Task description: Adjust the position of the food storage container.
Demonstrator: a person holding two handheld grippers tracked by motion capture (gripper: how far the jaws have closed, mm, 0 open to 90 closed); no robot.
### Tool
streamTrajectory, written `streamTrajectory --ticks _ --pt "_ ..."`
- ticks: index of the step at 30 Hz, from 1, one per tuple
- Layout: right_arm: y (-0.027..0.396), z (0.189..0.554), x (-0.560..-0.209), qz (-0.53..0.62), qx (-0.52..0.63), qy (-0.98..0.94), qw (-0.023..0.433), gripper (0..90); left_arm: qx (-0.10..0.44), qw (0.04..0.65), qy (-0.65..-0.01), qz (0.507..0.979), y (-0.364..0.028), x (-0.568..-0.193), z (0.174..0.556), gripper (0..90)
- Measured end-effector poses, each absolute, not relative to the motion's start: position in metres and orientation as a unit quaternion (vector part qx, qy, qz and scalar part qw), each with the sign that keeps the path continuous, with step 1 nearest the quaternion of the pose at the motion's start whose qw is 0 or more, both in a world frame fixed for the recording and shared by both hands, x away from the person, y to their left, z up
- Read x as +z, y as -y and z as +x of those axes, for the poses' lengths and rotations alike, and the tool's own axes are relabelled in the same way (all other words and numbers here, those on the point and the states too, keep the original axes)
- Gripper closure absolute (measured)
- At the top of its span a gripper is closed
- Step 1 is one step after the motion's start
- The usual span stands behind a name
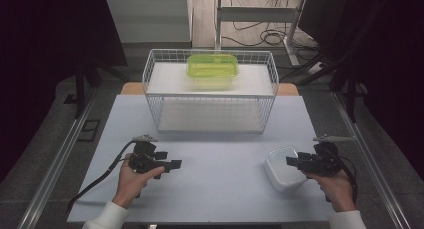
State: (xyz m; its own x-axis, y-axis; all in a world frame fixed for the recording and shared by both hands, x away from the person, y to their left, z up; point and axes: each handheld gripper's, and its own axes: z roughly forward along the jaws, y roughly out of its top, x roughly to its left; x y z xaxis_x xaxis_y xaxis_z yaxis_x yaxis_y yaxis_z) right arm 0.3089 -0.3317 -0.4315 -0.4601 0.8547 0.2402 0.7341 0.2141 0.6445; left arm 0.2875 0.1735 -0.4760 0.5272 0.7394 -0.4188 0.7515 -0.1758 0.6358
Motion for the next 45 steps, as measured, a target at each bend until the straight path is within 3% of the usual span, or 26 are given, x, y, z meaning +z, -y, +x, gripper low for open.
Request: streamTrajectory --ticks 9,10,12,13,17,21,35,45 --pt "0.352 0.303 -0.433 0.533 0.360 -0.761 0.086 49.5 -0.009 0.414 -0.486 0.770 -0.174 -0.477 0.287 24.0" --pt "0.349 0.301 -0.430 0.522 0.367 -0.766 0.079 56.8 -0.009 0.415 -0.486 0.769 -0.174 -0.477 0.287 24.0" --pt "0.348 0.300 -0.429 0.518 0.368 -0.769 0.077 59.9 -0.009 0.415 -0.487 0.769 -0.174 -0.478 0.287 24.0" --pt "0.341 0.297 -0.427 0.504 0.367 -0.779 0.070 66.8 -0.011 0.415 -0.486 0.769 -0.173 -0.478 0.287 24.0" --pt "0.324 0.291 -0.427 0.476 0.360 -0.801 0.050 79.8 -0.012 0.415 -0.486 0.769 -0.173 -0.478 0.286 24.0" --pt "0.305 0.286 -0.432 0.449 0.341 -0.825 0.032 87.9 -0.013 0.415 -0.485 0.769 -0.173 -0.478 0.286 24.0" --pt "0.262 0.276 -0.456 0.394 0.257 -0.882 0.027 88.6 -0.024 0.408 -0.483 0.775 -0.170 -0.482 0.287 24.2" --pt "0.271 0.278 -0.459 0.419 0.235 -0.876 0.038 88.6 -0.028 0.407 -0.480 0.777 -0.170 -0.482 0.286 24.3"
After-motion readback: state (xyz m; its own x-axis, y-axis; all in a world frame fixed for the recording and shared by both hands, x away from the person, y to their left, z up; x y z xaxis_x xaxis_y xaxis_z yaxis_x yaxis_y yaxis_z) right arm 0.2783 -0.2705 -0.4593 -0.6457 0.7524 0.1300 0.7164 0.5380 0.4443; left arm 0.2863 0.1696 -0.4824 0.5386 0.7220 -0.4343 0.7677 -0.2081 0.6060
